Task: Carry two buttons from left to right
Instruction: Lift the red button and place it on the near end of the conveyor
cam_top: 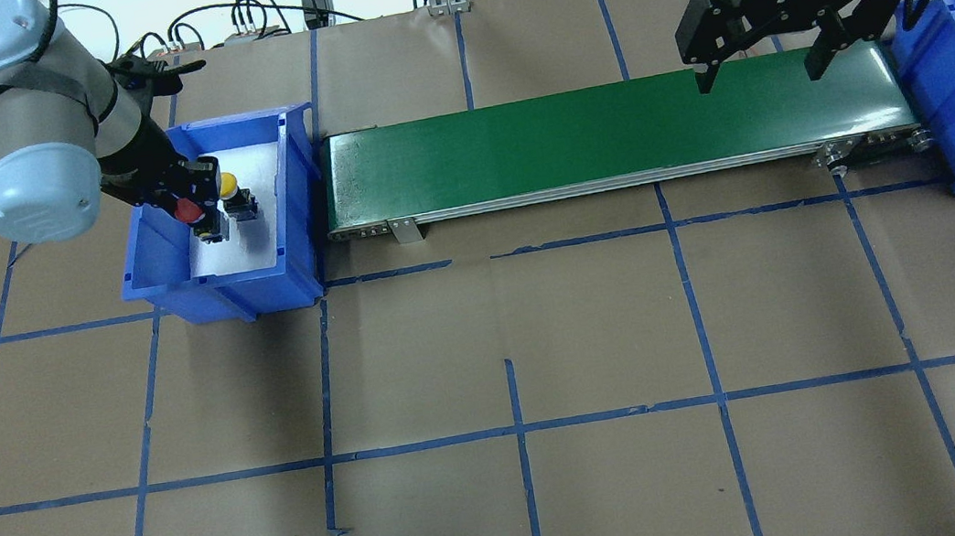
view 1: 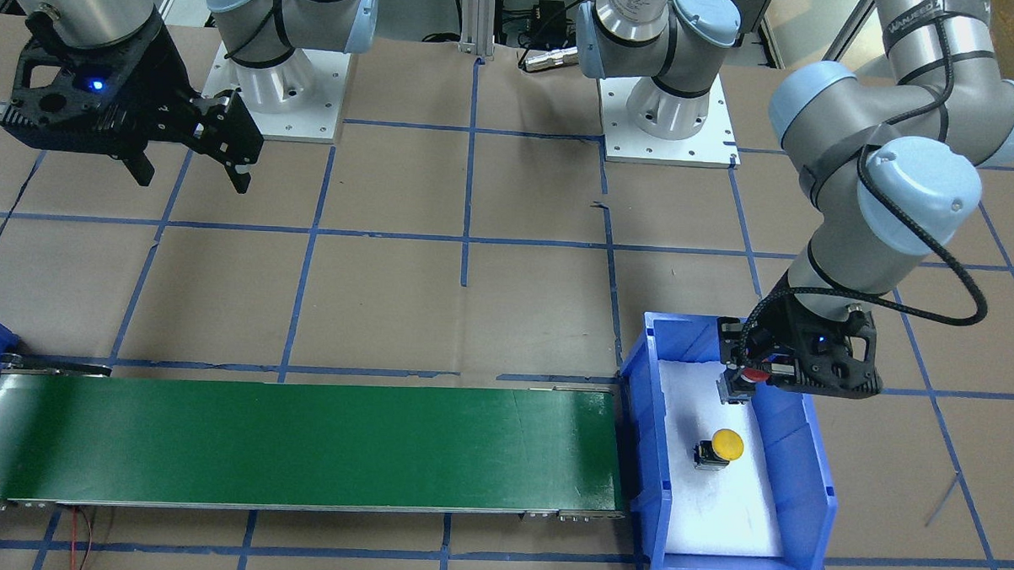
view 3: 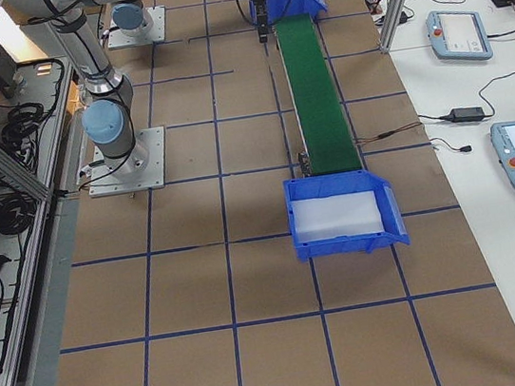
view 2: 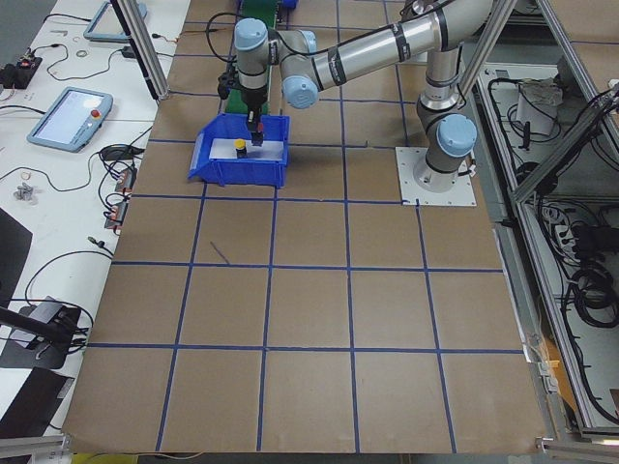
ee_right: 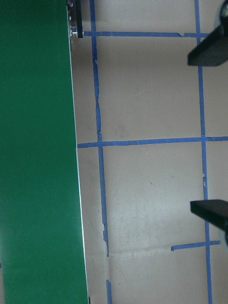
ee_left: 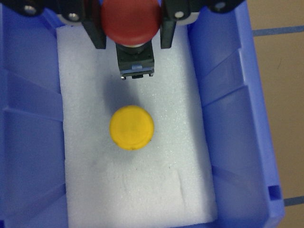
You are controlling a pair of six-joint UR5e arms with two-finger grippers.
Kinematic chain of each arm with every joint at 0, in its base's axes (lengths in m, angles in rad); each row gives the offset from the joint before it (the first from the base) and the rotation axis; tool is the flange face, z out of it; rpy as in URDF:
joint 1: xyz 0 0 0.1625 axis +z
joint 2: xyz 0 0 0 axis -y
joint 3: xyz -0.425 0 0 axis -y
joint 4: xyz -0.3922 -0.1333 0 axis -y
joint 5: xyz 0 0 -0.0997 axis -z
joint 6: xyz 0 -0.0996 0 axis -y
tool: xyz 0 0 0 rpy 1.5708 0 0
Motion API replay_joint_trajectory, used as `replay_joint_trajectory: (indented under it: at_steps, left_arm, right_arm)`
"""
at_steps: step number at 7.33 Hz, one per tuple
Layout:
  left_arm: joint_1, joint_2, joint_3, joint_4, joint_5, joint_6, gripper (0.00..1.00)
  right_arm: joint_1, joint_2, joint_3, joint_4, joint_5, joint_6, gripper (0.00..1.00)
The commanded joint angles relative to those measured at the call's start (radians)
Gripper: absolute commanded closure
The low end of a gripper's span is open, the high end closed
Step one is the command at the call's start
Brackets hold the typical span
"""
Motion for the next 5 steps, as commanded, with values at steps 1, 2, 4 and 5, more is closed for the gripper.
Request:
replay_joint_trajectory:
  at_steps: [1,2,4,5]
  left_arm:
    - [-0.079,-0.022,0.126,-0.041,-0.015,-0.141,0.61]
    - [-0.124,-0.074,0.197,-0.045,-0.031,-0.216,0.61]
    - [-0.216,-0.152,0.251,-0.050,-0.029,-0.325,0.61]
    - [-0.233,-0.177,0.250,-0.048,-0.029,-0.330,0.61]
  right_arm:
    - [0.000,-0.001,0.000,0.002,0.000,0.000,0.00]
    - [0.000,-0.001,0.002,0.002,0.000,0.002,0.00]
    - [0.000,-0.002,0.002,0.002,0.002,0.003,0.00]
    - [0.000,-0.002,0.003,0.002,0.002,0.003,0.00]
